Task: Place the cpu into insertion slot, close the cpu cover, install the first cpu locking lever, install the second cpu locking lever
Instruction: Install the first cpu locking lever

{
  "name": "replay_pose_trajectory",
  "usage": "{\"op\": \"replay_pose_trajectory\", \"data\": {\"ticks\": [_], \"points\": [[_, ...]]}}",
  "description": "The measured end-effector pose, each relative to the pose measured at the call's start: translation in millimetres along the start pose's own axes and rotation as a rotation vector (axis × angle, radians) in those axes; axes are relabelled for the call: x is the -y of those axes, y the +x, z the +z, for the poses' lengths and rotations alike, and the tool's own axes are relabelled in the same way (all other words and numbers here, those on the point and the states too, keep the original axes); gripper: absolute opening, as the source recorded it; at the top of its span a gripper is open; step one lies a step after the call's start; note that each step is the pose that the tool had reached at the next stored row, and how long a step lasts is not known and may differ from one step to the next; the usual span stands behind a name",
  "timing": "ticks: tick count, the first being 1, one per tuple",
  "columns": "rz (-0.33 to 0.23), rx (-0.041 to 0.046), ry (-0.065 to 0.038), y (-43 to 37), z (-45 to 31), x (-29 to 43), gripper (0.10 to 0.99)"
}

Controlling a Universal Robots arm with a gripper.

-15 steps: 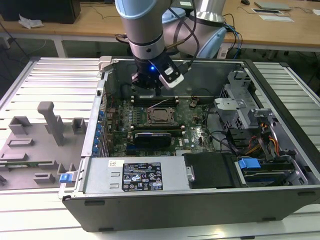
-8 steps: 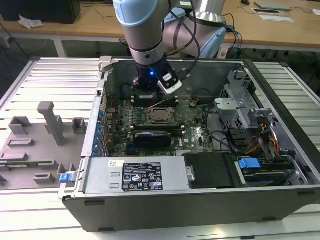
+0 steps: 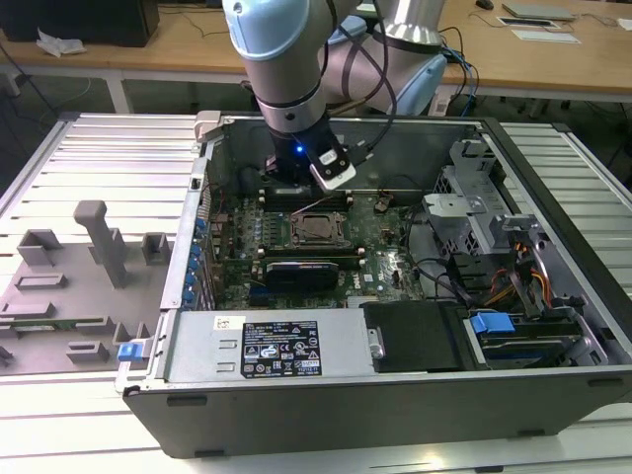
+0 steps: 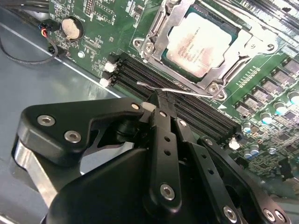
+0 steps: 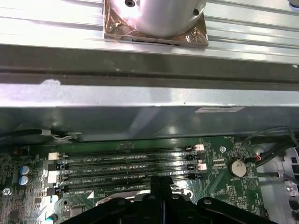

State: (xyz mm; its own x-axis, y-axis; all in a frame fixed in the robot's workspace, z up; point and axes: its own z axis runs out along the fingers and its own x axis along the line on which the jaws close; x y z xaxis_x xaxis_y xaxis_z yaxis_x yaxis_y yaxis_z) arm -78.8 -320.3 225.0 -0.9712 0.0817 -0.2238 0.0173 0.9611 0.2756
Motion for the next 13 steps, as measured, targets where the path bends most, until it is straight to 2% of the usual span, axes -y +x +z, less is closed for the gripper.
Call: {"op": "replay_pose_trajectory", "data": {"ticks": [6, 11, 13], "points": [[0.018, 0.0061, 0.014, -0.4, 3.5, -0.8, 0.106], [0.019, 0.0069, 0.015, -0.5, 3.9, -0.8, 0.106], [0.024, 0.0133, 0.019, -0.2, 4.7, -0.5, 0.106]]}}
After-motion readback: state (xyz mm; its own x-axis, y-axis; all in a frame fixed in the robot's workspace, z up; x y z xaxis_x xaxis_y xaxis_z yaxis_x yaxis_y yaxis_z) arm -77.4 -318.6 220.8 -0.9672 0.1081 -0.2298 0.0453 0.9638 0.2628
